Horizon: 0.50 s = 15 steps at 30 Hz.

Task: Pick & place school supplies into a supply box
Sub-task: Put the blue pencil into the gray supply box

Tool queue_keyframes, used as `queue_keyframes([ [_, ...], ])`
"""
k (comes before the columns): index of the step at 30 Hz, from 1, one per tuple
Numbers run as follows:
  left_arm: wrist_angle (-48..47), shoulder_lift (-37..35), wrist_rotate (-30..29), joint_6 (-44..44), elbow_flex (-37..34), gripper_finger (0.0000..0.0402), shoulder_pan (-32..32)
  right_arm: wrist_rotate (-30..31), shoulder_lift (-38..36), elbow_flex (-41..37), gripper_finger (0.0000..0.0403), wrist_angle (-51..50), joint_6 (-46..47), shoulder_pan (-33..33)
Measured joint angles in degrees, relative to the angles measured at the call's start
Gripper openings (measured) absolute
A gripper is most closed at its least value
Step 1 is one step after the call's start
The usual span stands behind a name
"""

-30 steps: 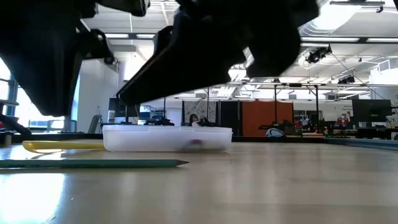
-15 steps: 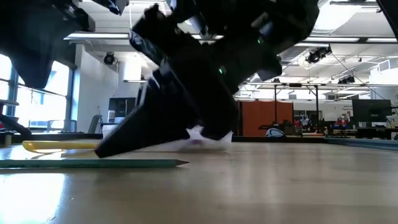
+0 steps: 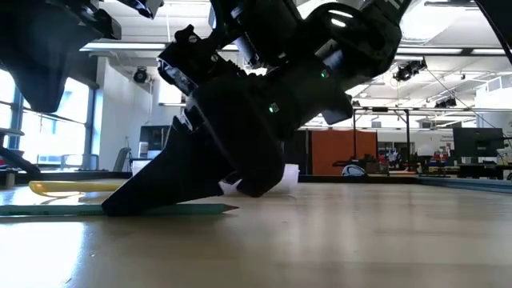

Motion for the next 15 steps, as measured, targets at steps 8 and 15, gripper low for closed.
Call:
queue_keyframes([
  [8,-0.1,0.0,-0.1,0.0,0.0,0.0053,0.0,6.5,0.2,-0.3,0.0009,2.3,-1.0,2.1],
  [15,-0.3,0.0,0.2,0.0,0.0,0.0053,0.0,4.2,-3.5,-0.4,0.0005,-2.2,0.9,1.5],
])
